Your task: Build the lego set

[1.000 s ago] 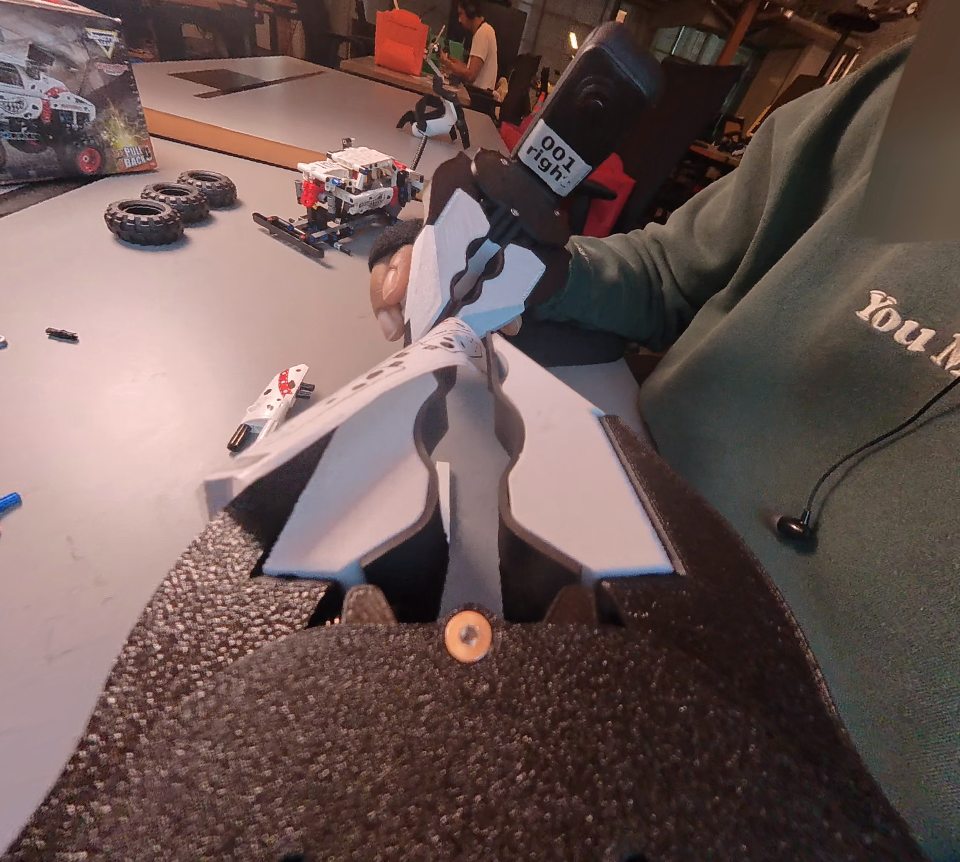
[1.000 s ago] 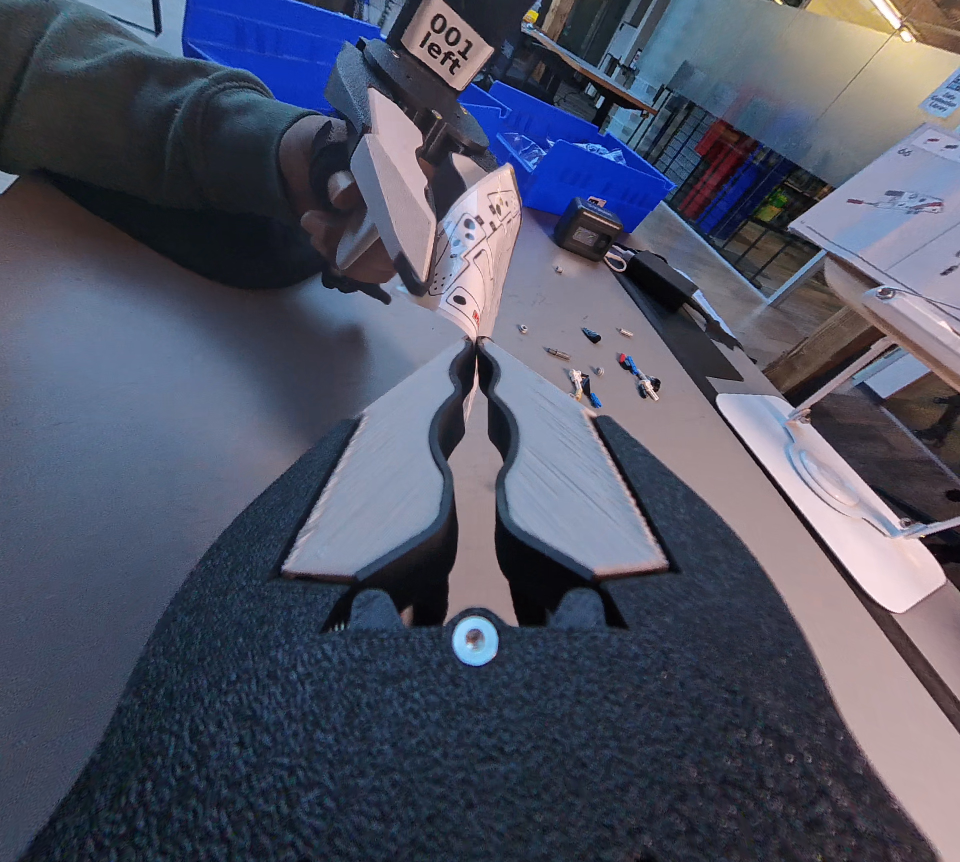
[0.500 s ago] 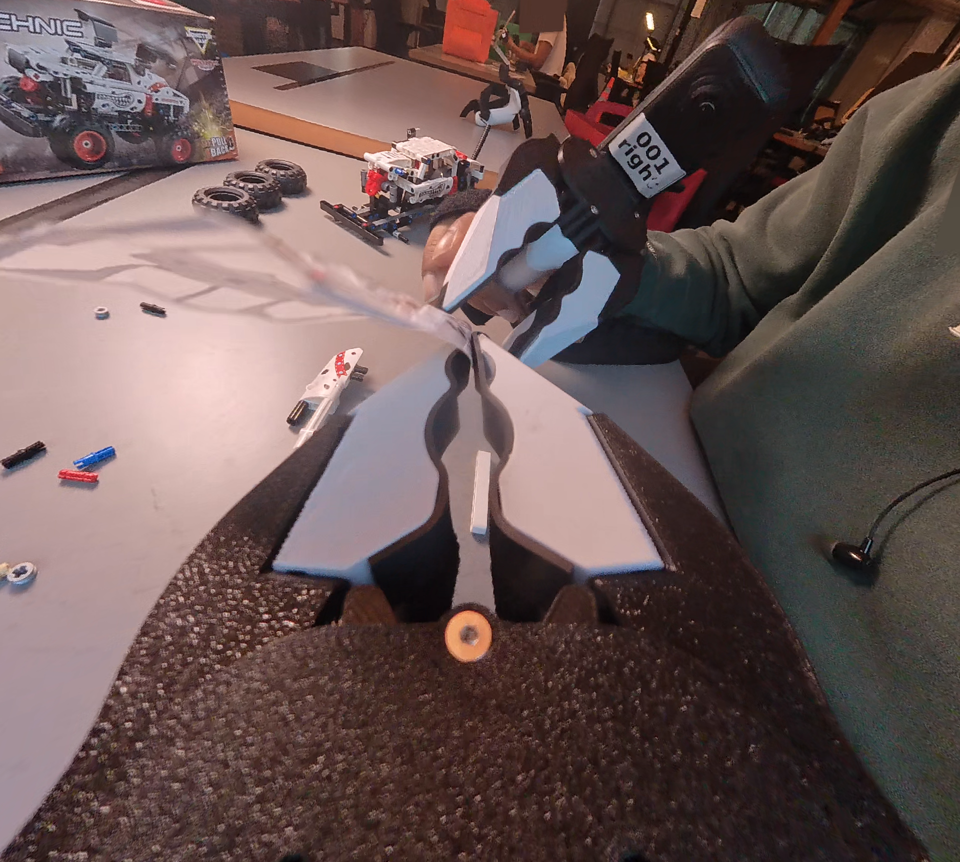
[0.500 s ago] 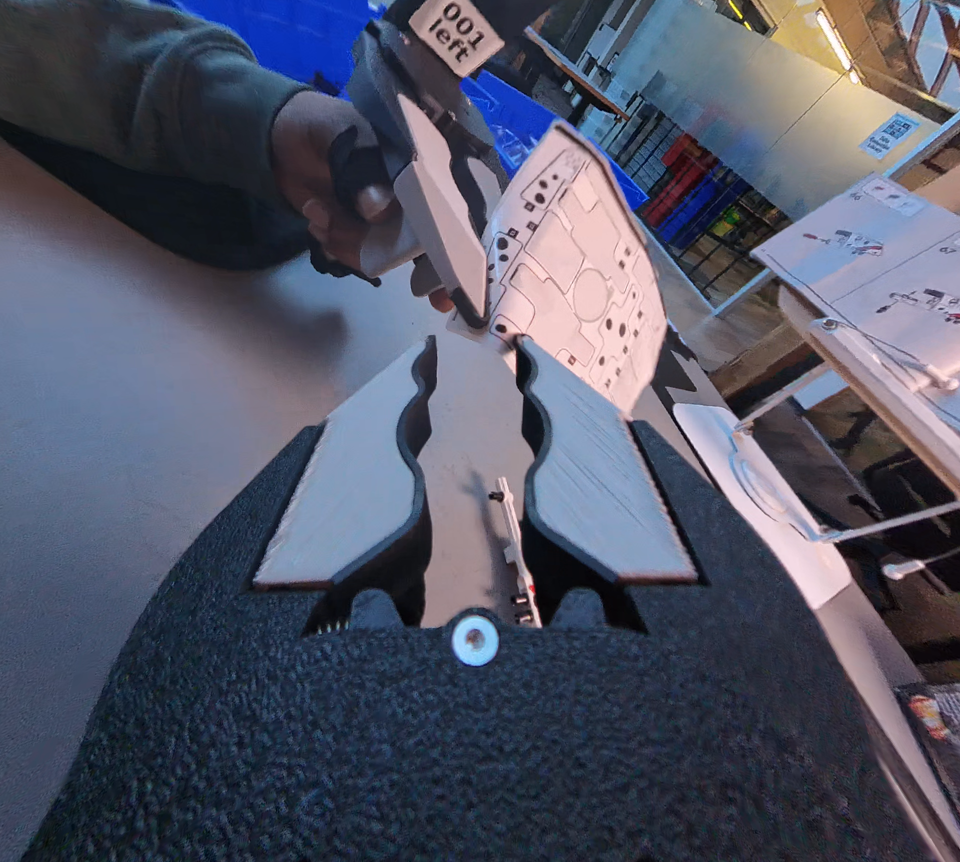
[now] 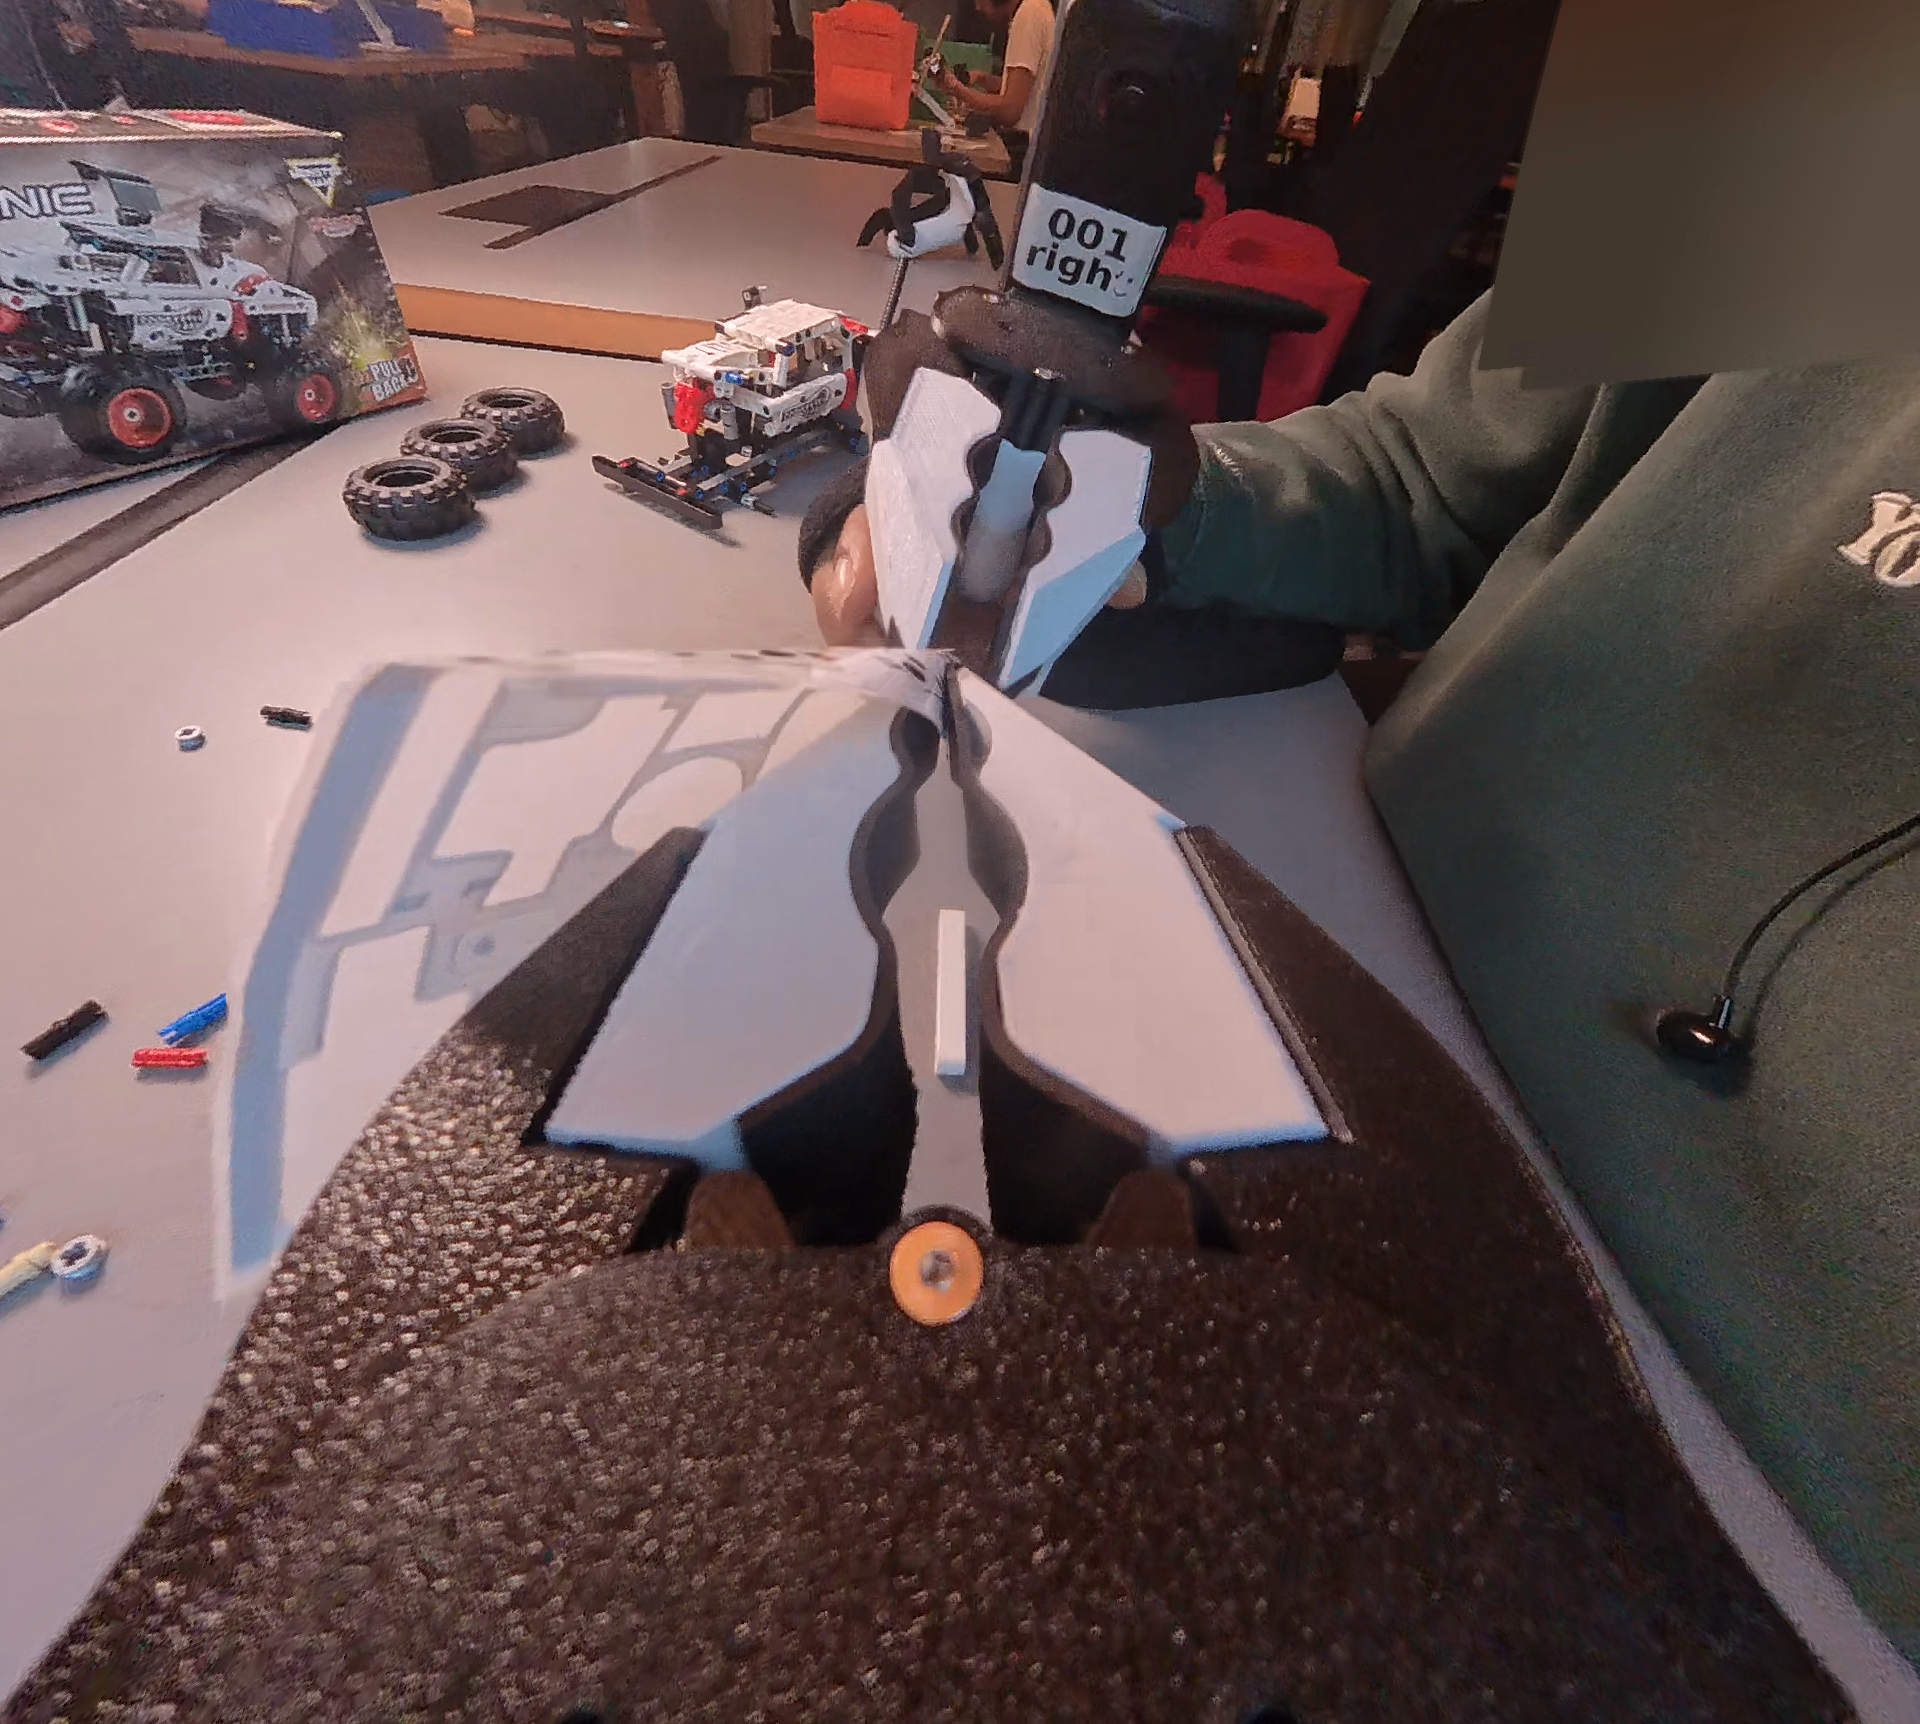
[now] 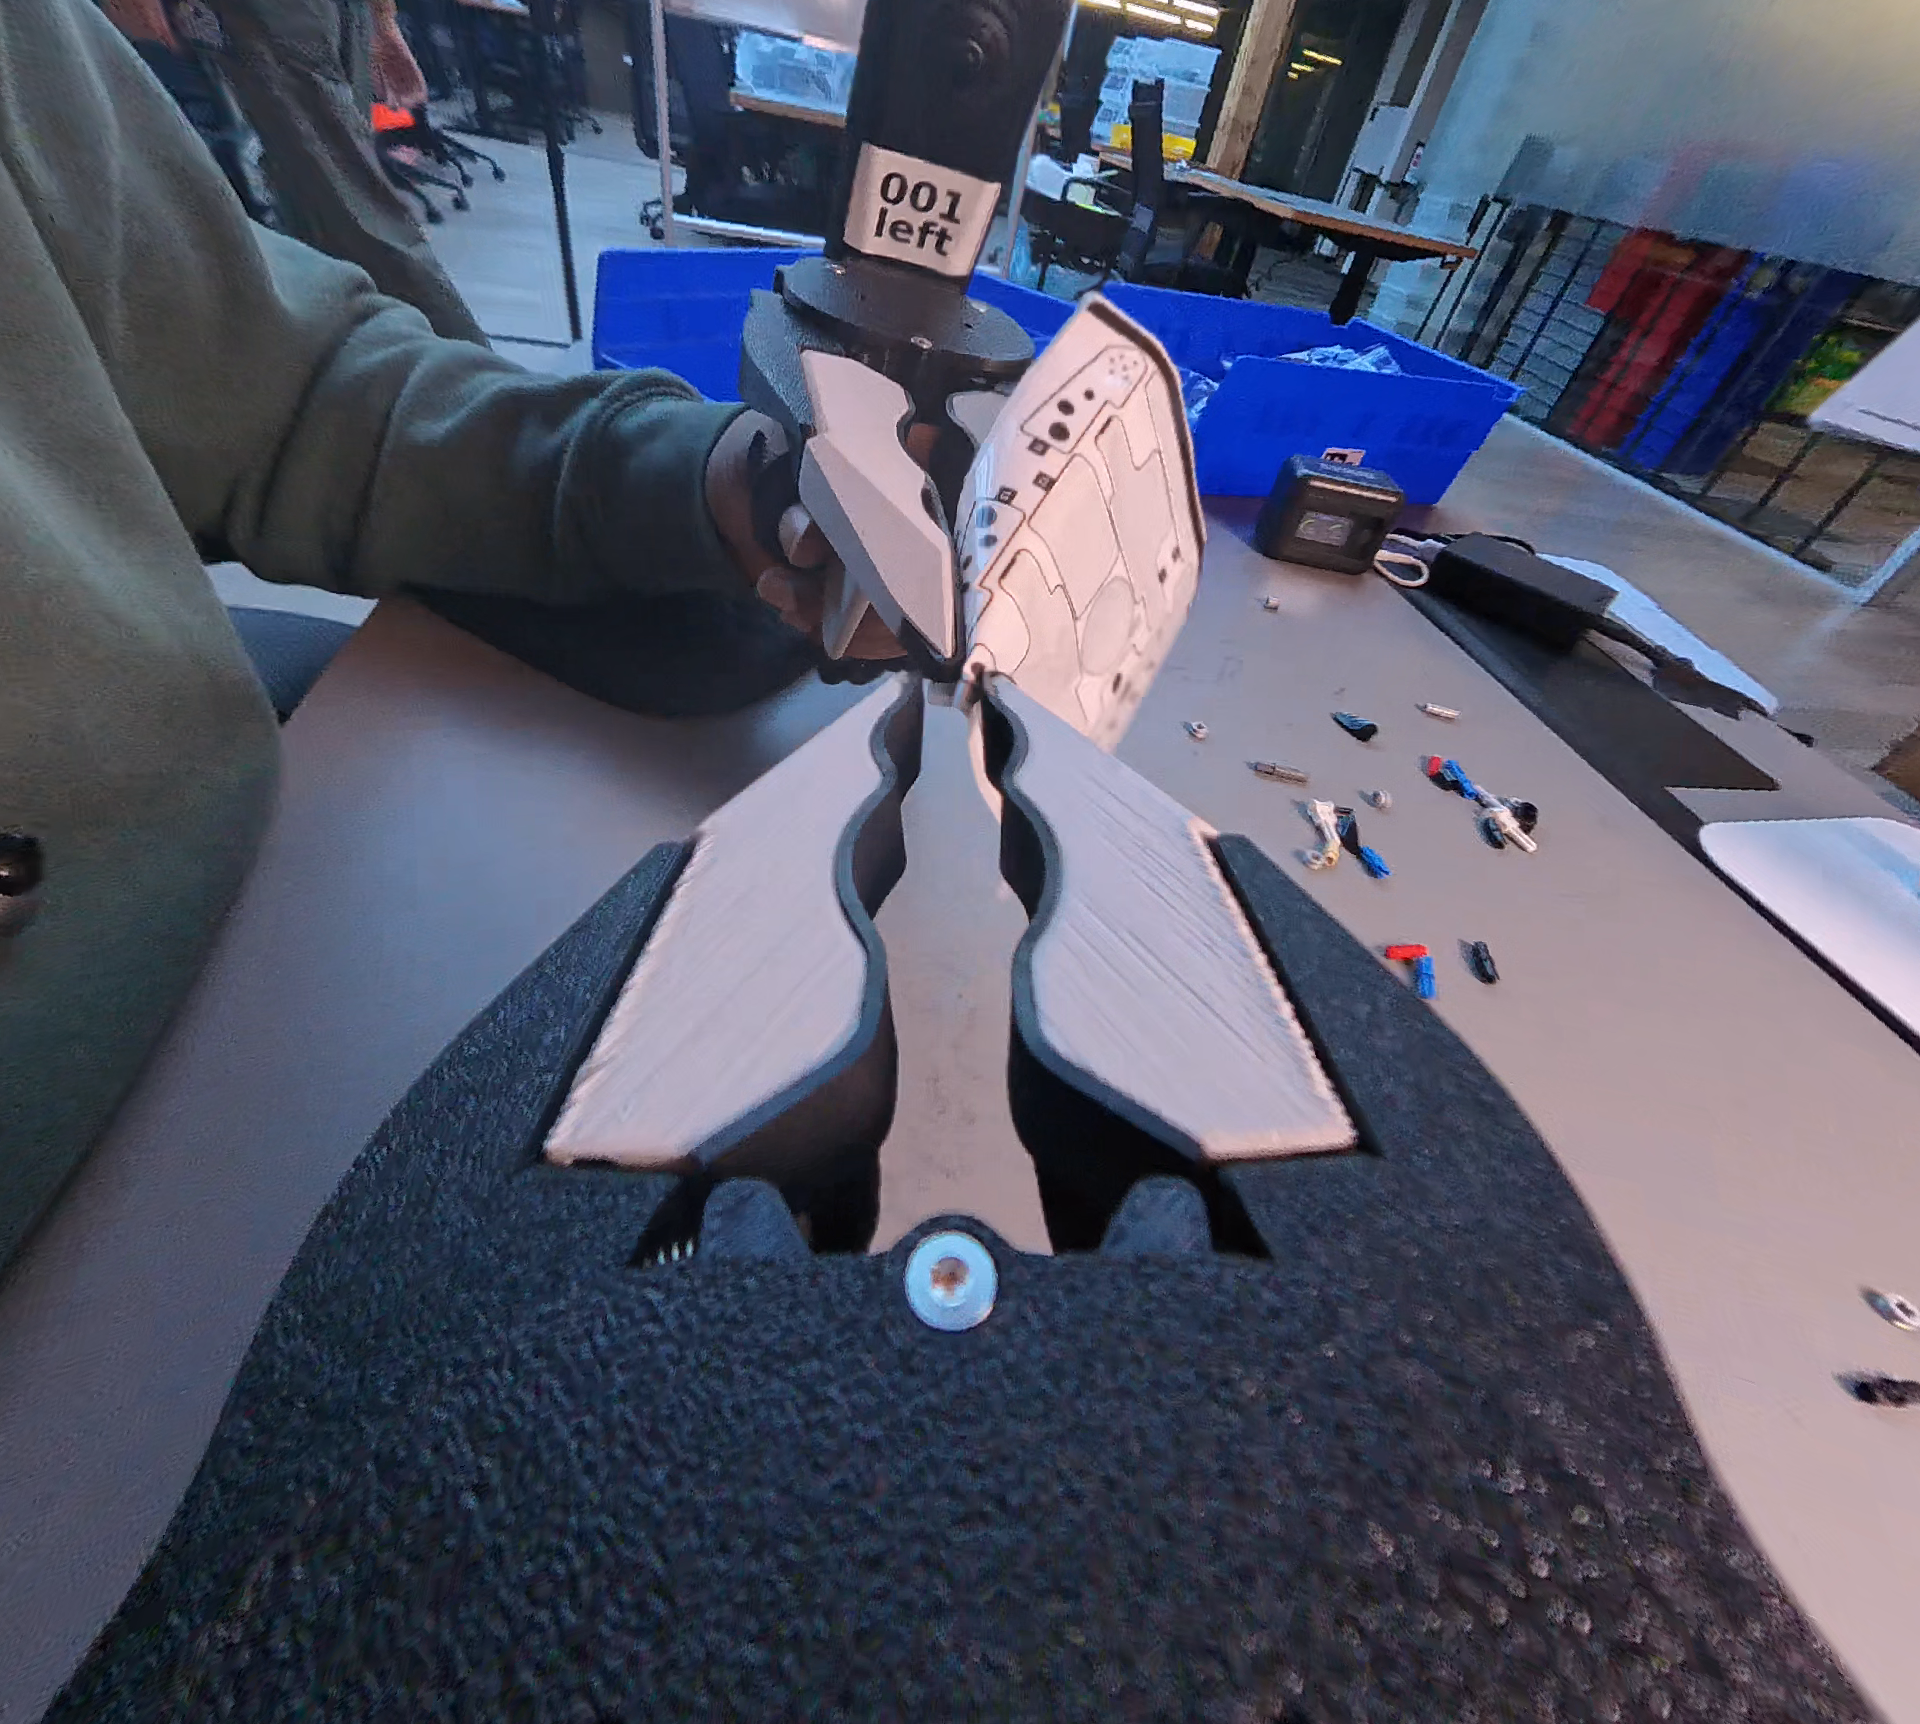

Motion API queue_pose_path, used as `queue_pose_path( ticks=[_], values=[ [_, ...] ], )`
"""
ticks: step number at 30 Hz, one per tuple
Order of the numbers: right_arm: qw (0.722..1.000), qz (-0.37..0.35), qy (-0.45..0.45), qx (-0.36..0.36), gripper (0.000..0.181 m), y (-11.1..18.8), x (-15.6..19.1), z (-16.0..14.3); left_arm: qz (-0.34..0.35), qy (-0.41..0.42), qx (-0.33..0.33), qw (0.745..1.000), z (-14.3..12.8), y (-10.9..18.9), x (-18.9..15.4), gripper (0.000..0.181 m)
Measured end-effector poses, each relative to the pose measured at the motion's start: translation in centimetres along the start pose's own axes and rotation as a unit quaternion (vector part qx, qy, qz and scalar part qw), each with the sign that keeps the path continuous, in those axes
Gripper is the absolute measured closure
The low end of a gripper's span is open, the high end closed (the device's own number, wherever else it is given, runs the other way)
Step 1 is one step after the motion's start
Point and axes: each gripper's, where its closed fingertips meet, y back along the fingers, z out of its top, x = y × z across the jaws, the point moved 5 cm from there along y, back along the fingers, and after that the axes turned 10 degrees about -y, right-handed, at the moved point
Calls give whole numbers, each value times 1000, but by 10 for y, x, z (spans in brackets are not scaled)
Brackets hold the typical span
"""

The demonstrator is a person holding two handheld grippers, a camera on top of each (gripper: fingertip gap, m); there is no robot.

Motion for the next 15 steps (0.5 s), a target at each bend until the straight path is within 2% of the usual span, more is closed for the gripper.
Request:
queue_pose_path(
  ticks=[2,6,10,15],
  values=[
    [1000,5,-10,-11,181,2,-1,3,16,-15,26,999,-4,1,2,181],
    [999,-18,34,11,181,-1,0,-2,10,-20,42,999,-9,-2,-1,181],
    [998,-36,47,6,169,4,-4,3,18,-23,39,999,-7,0,0,181],
    [996,-34,73,36,165,-1,1,-5,12,-25,38,999,-7,-1,-1,181]
  ],
)
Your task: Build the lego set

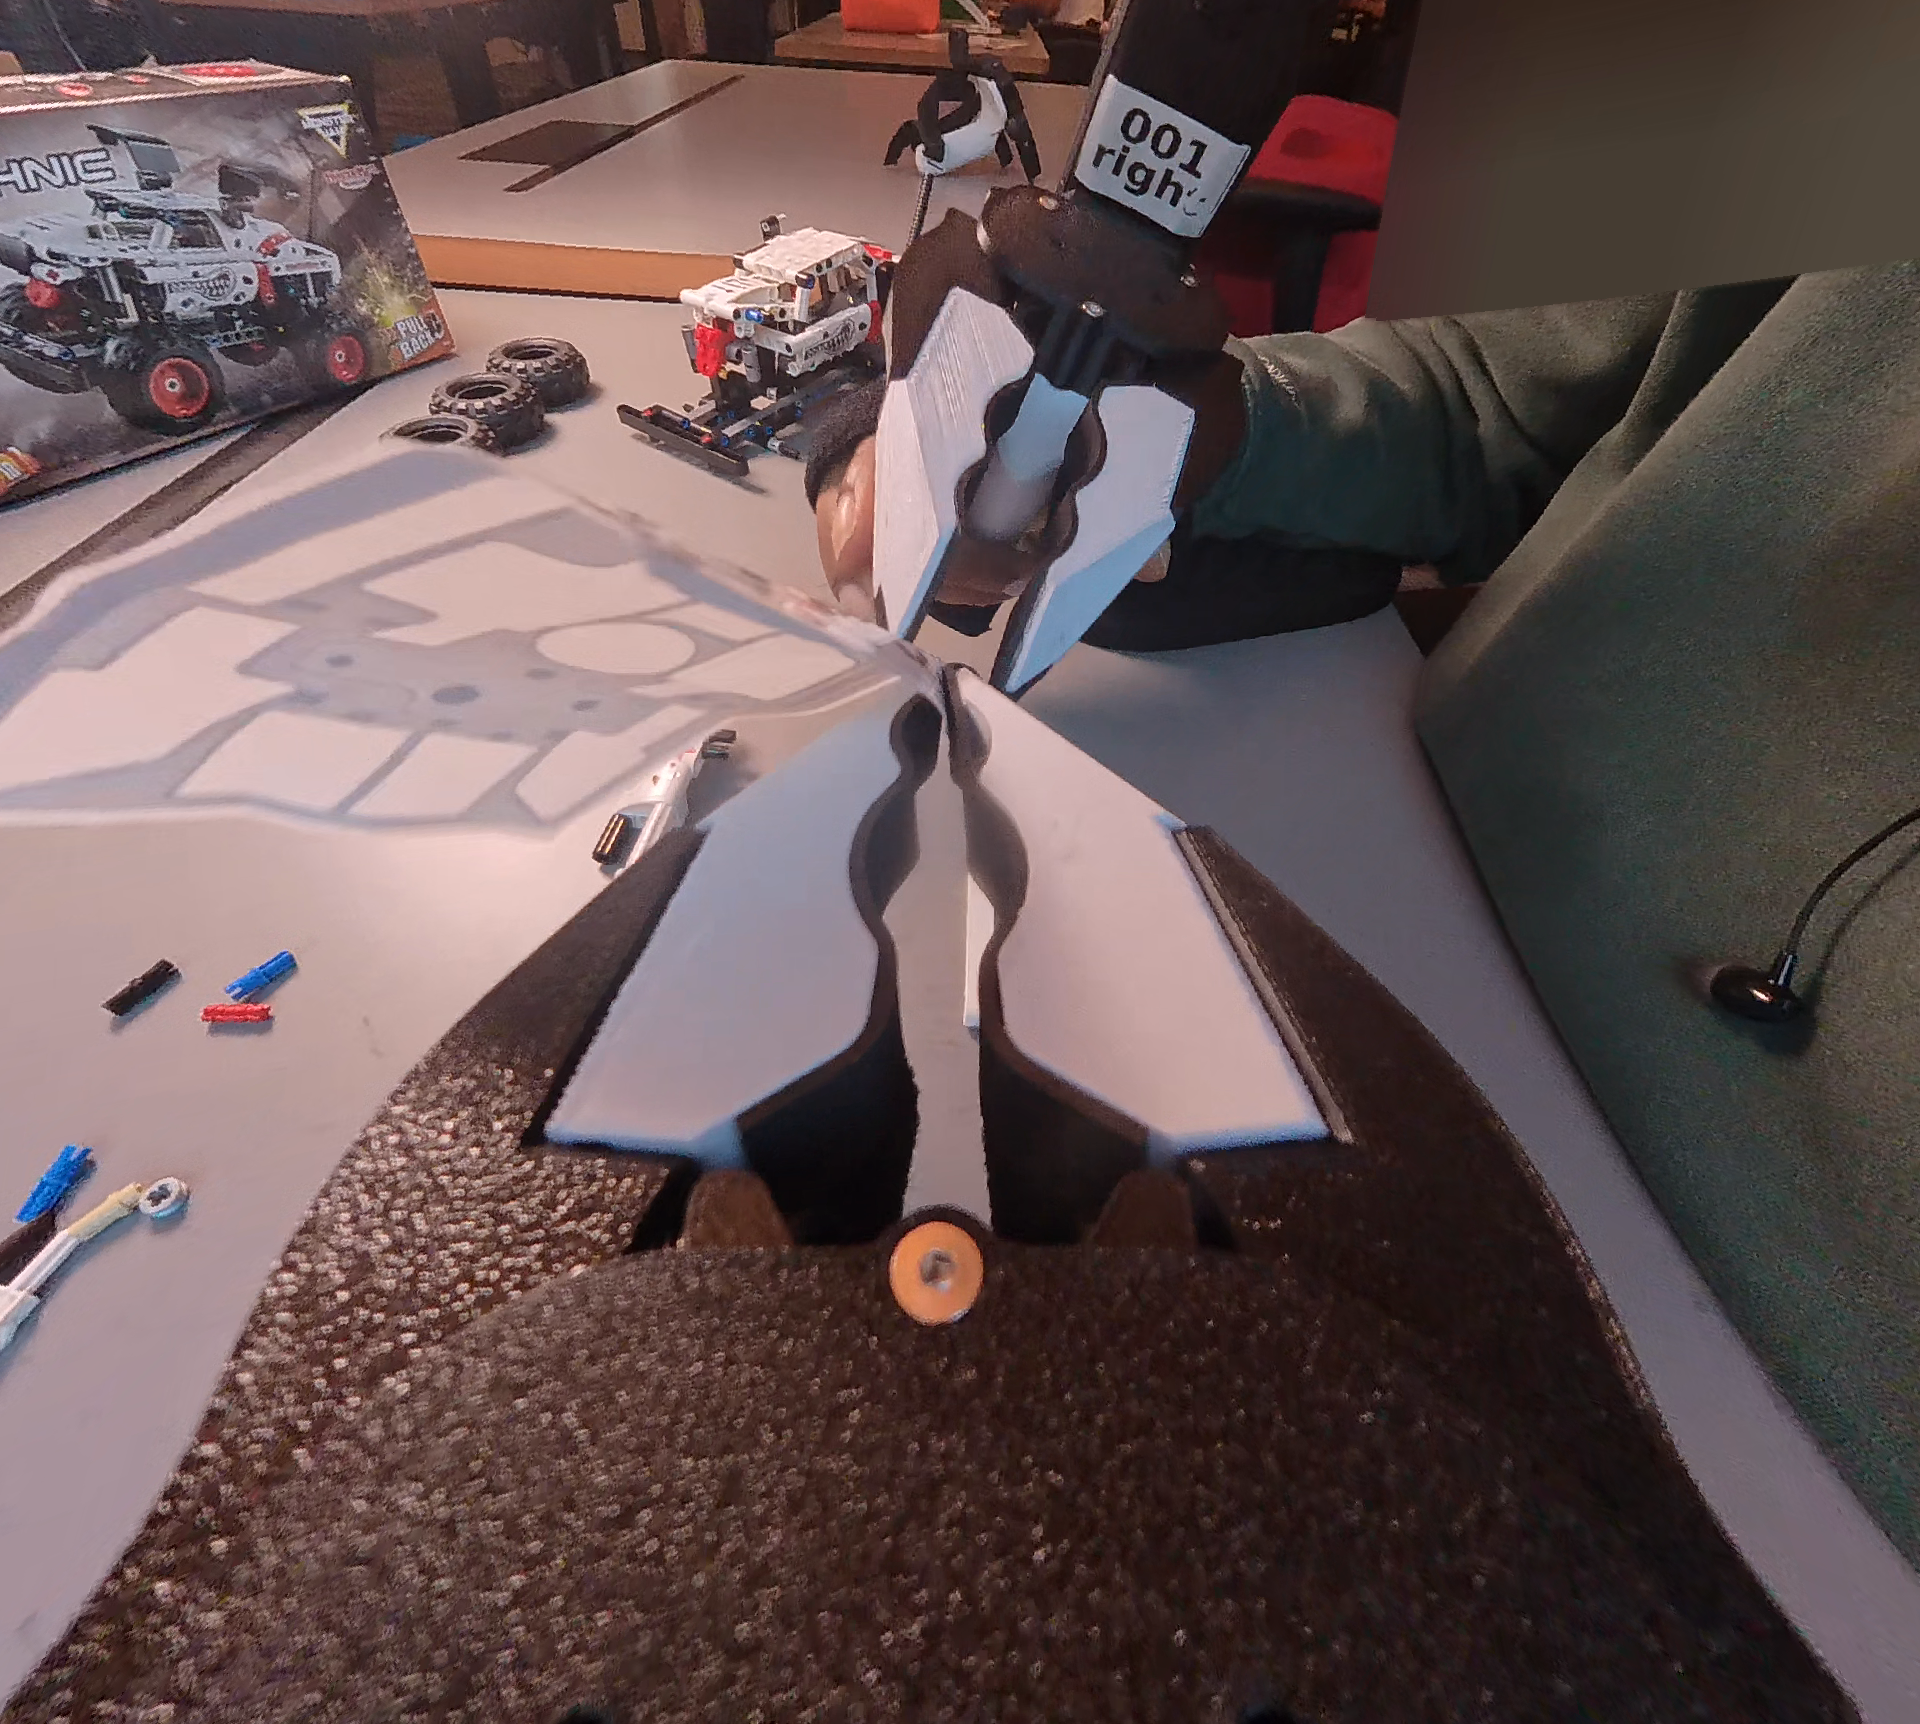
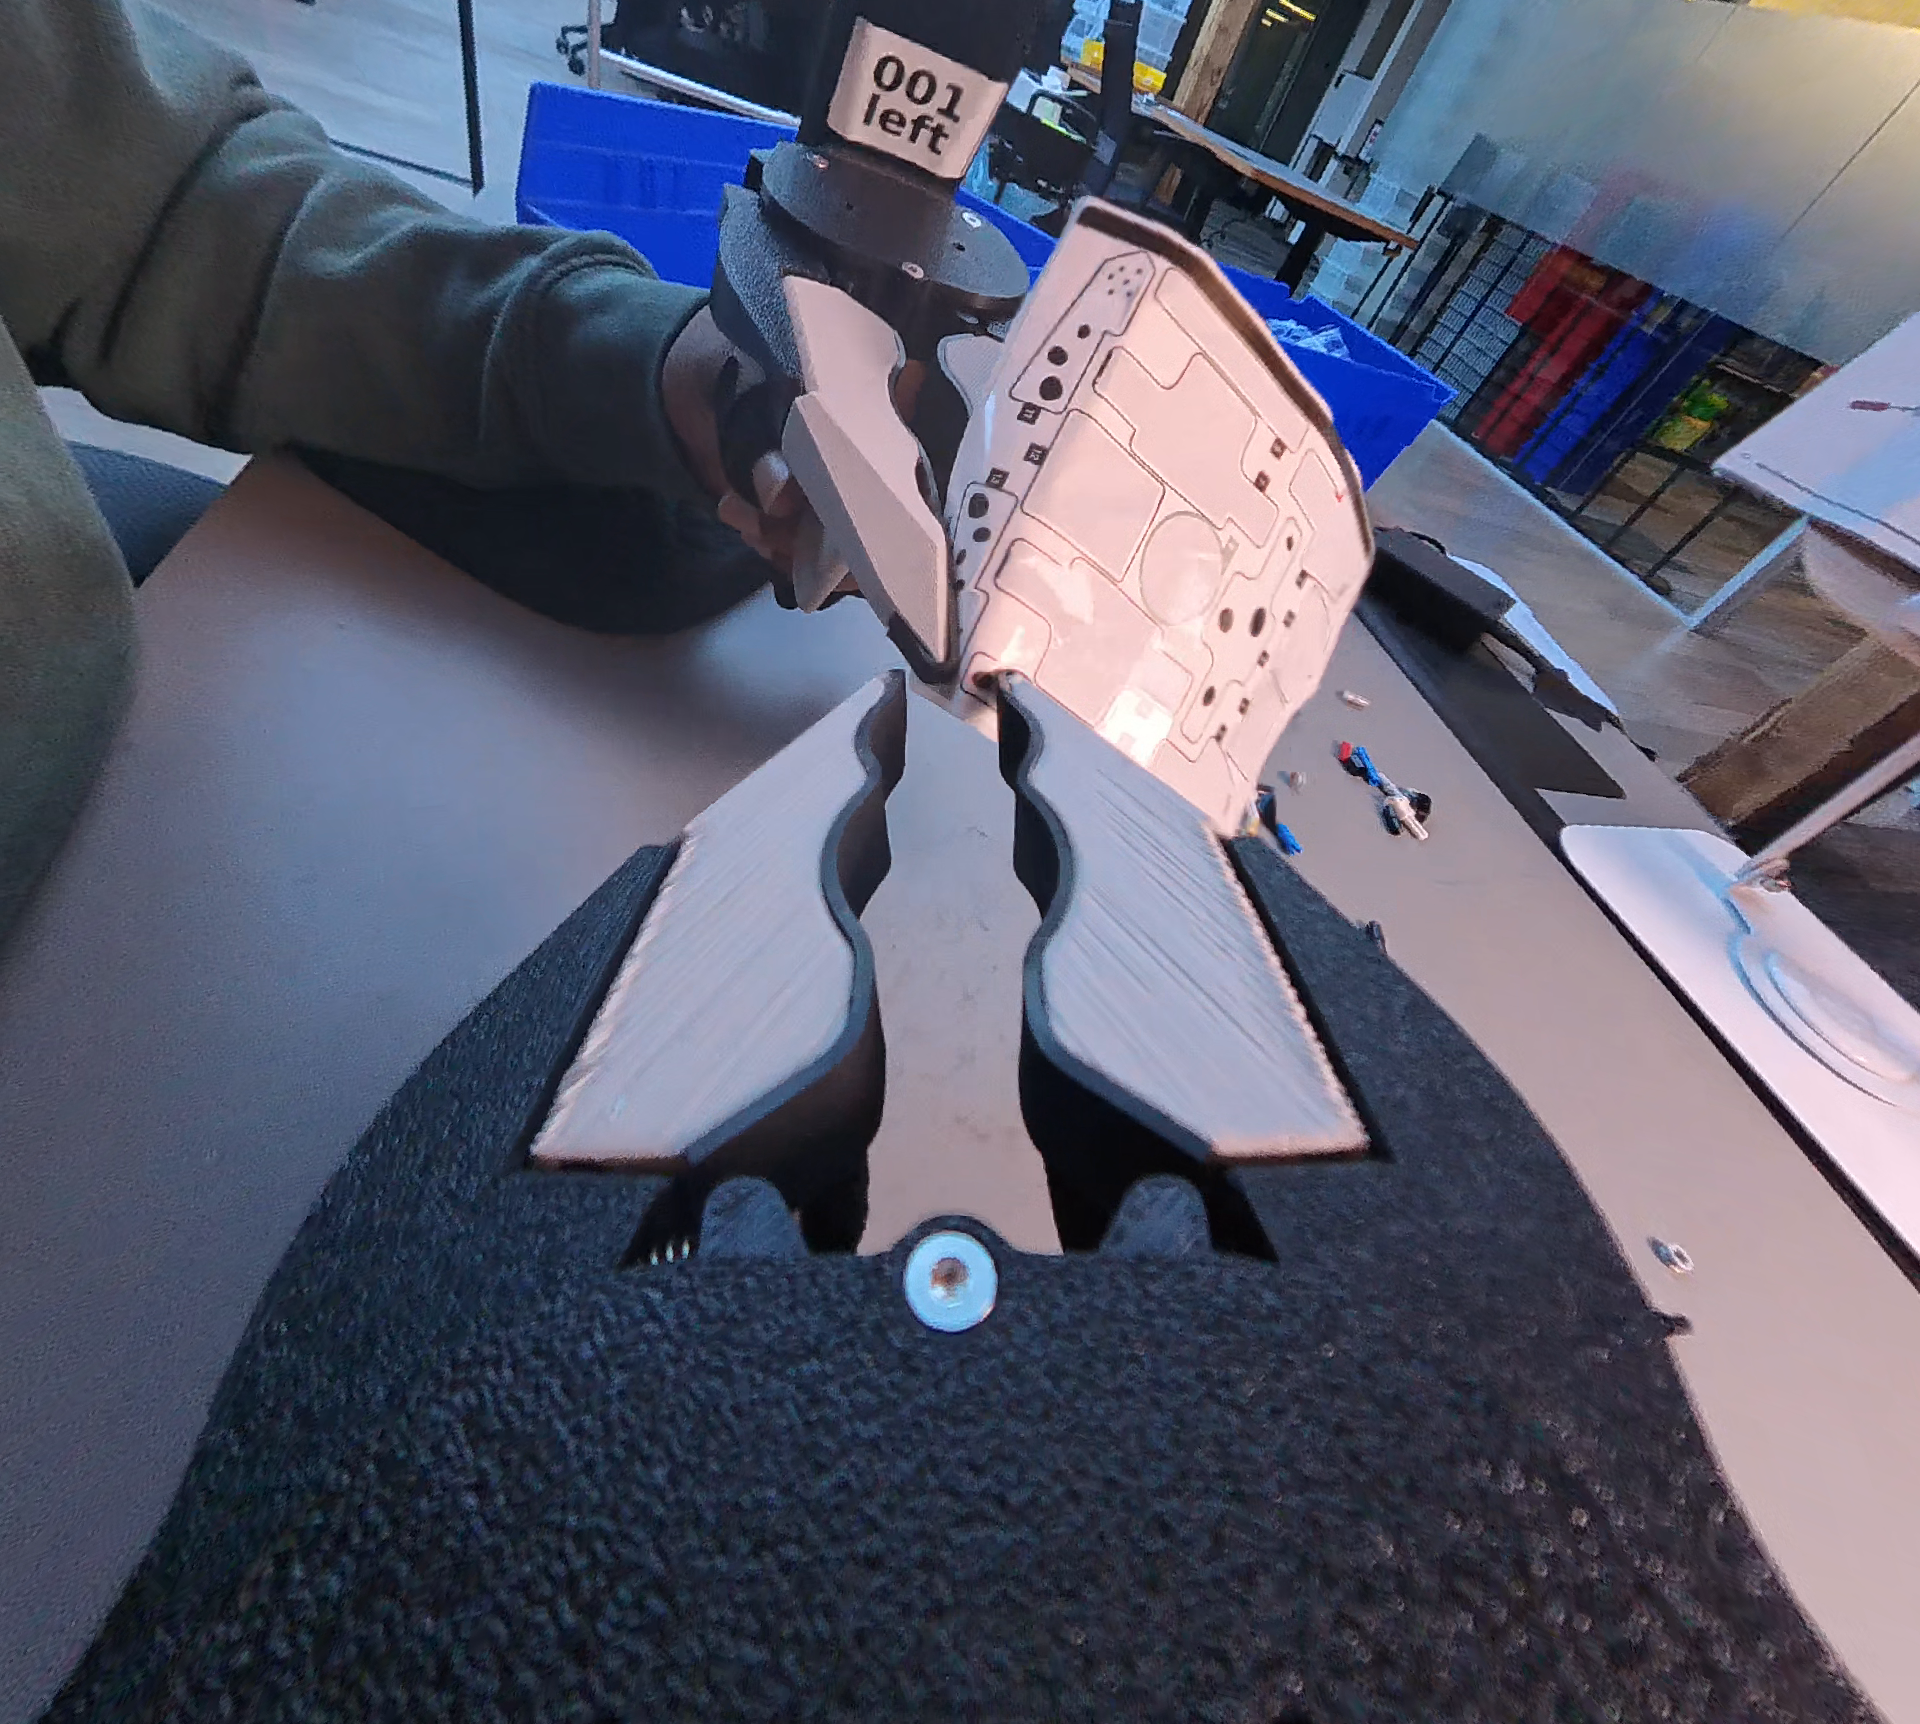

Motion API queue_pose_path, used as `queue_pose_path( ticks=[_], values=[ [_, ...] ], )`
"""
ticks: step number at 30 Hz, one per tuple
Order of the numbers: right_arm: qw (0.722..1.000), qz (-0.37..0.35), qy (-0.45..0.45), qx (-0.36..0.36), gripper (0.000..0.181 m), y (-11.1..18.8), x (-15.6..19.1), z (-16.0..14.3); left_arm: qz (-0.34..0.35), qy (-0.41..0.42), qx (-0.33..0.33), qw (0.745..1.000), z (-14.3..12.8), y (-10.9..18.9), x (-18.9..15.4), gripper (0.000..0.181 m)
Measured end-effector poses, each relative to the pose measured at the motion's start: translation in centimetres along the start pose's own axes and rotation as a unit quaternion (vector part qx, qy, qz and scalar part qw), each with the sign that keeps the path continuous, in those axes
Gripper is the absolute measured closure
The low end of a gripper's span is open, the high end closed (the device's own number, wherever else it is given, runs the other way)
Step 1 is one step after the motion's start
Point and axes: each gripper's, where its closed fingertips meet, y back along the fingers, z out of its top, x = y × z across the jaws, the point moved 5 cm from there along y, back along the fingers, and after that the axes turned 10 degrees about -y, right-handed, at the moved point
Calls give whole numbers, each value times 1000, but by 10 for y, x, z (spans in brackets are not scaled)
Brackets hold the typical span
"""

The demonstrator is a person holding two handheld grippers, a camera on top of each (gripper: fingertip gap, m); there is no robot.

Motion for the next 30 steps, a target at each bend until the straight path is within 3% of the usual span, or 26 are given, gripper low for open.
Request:
queue_pose_path(
  ticks=[4,19,30],
  values=[
    [1000,11,-7,1,173,0,1,-1,-1,-11,6,1000,-1,-1,-2,181],
    [999,36,-37,8,178,0,1,-5,1,-41,31,999,-5,-1,-4,181],
    [994,61,-58,70,180,-3,2,-24,13,-115,115,987,-21,-8,-11,181]
  ],
)
